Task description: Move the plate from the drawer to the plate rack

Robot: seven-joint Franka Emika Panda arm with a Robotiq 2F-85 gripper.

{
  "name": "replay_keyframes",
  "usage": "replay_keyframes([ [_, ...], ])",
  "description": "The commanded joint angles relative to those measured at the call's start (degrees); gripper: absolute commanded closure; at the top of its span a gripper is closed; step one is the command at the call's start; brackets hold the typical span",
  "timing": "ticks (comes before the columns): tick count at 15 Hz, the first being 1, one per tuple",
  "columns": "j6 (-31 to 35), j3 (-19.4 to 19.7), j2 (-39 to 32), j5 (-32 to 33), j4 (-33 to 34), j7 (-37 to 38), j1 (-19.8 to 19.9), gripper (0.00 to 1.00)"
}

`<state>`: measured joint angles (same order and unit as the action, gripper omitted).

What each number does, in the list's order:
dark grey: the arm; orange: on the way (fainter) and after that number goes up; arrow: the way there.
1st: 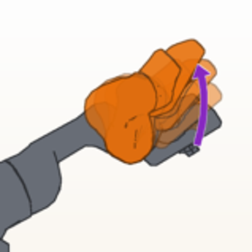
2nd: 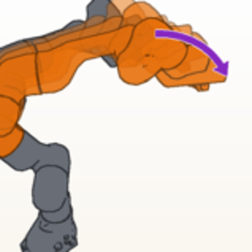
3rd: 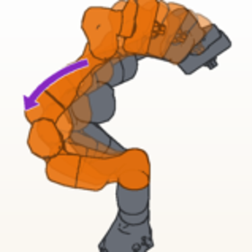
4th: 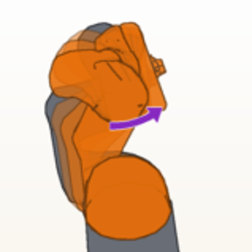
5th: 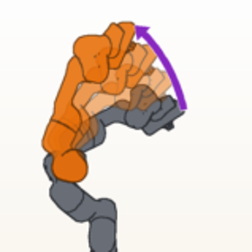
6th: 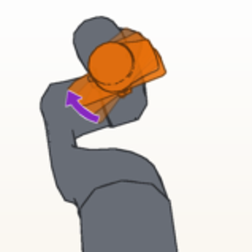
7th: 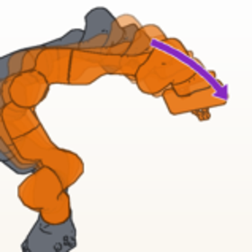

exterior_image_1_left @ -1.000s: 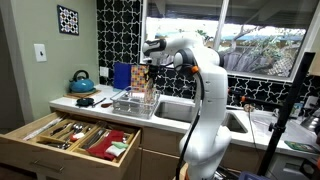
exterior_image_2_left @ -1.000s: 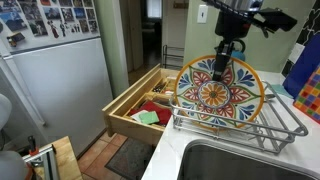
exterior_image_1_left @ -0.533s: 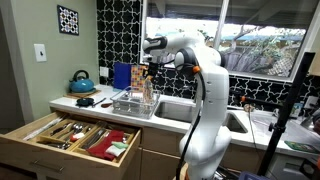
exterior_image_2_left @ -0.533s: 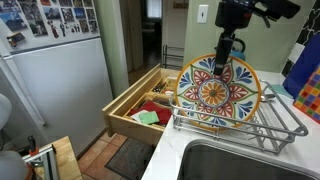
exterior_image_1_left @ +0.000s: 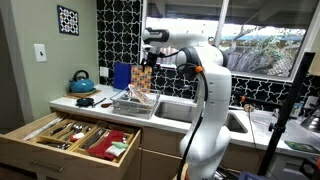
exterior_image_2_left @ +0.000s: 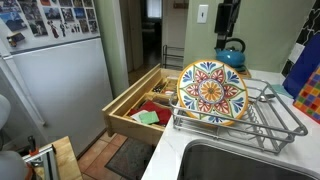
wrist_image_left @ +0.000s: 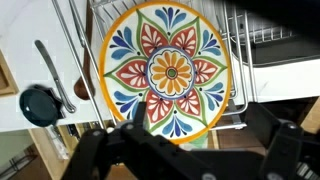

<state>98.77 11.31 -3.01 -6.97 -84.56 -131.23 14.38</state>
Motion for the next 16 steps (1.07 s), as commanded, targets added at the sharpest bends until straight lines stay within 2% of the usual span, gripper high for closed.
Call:
replay_keyframes([
  [1, -3.9, -0.7, 0.4, 2.7, 4.5, 13.7, -1.8, 0.0],
  [6, -3.9, -2.4, 0.3, 6.3, 7.1, 27.3, -3.7, 0.0],
  [12, -5.1, -3.3, 0.2, 9.2, 7.7, 34.6, -4.6, 0.0],
  [16, -5.7, -4.0, 0.4, 15.9, 8.9, 49.6, -5.9, 0.0],
])
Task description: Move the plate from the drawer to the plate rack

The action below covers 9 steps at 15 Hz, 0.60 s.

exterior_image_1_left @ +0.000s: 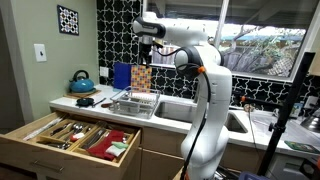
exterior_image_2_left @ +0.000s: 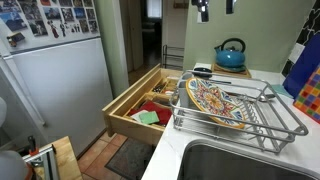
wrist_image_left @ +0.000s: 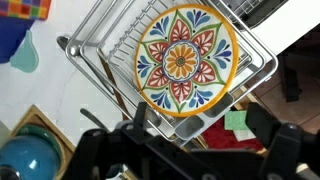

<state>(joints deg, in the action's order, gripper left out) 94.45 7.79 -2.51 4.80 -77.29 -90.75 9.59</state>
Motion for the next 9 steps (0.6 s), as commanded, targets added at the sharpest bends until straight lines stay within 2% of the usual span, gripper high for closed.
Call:
replay_keyframes([
  [1, -3.0, -0.8, -0.2, 4.6, 2.4, 12.8, -1.4, 0.0],
  [6, -12.5, -1.7, -1.3, 0.0, 4.1, 27.8, -2.2, 0.0],
  [8, -13.7, -2.0, -1.5, -2.4, 4.0, 34.2, -2.4, 0.0],
  [9, -12.2, -2.1, -1.2, -4.1, 2.9, 37.7, -2.5, 0.0],
])
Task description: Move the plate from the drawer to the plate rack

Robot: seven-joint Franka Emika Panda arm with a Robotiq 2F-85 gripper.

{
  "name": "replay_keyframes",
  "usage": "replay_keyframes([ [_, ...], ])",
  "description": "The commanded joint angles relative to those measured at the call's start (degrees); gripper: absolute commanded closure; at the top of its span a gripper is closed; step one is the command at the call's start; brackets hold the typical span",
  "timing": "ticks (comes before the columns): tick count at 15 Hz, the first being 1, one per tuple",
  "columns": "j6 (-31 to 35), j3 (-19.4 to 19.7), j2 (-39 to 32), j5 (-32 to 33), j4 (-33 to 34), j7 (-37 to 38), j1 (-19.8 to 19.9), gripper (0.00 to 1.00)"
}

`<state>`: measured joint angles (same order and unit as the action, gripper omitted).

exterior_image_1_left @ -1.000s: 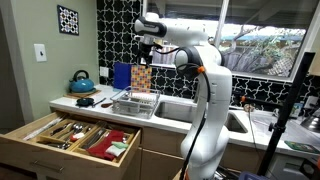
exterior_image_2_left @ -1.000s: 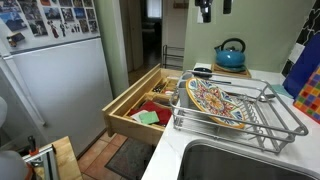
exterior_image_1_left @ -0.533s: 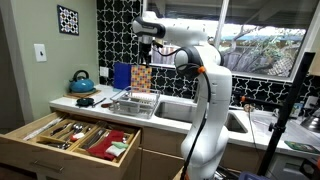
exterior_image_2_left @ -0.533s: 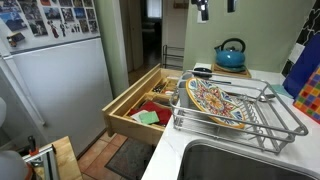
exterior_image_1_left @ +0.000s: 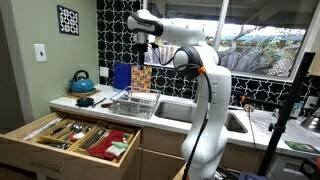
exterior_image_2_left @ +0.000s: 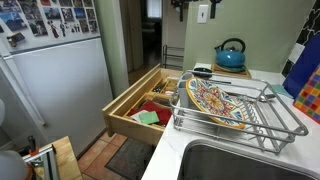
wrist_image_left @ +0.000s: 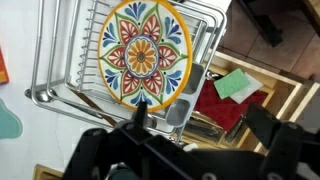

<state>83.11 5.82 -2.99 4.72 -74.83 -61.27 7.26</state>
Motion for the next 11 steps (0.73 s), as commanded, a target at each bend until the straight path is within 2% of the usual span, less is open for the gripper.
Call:
replay_keyframes([
  [1, 1.6, -0.2, -0.3, -5.3, -0.7, 10.2, -0.3, 0.0],
  [3, 8.8, -0.4, 0.6, -7.0, -3.1, 11.5, -0.4, 0.0],
  [6, 16.0, -0.8, 0.9, -7.8, -4.7, 12.8, -0.8, 0.0],
  [7, 16.7, -0.8, 0.7, -8.3, -4.9, 13.3, -0.8, 0.0],
  [8, 14.4, -0.8, -0.5, -6.9, -2.4, 11.8, -0.6, 0.0],
  [11, 15.6, -1.0, -0.4, -7.3, -3.0, 12.6, -0.7, 0.0],
])
